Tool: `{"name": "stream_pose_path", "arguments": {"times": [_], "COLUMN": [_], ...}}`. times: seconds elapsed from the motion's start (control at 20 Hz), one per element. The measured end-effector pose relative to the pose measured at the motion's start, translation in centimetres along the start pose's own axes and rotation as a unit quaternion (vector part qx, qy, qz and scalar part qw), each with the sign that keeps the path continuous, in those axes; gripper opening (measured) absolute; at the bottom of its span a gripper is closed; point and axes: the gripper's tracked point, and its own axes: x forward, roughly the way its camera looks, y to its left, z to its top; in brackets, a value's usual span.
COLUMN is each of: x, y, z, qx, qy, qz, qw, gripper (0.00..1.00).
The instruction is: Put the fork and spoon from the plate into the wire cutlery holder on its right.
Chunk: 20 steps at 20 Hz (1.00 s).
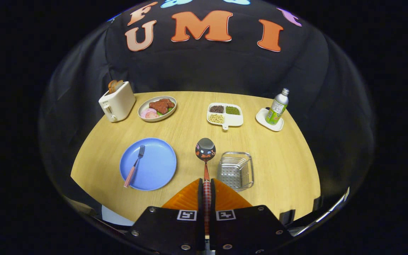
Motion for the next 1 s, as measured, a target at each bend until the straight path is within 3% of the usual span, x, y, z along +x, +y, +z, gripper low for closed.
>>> {"name": "stream_pose_path", "arguments": {"times": [0.4,1.0], "x": [1.2,5.9], "y": [-4.2,-4.6], "z": [-1.7,-2.5], "qx": [-0.04,-0.122], "qy": [0.118,0.235], "qz": [0.025,0.058], "qw": [0.992,0.963], "gripper": [0.05,0.05]}}
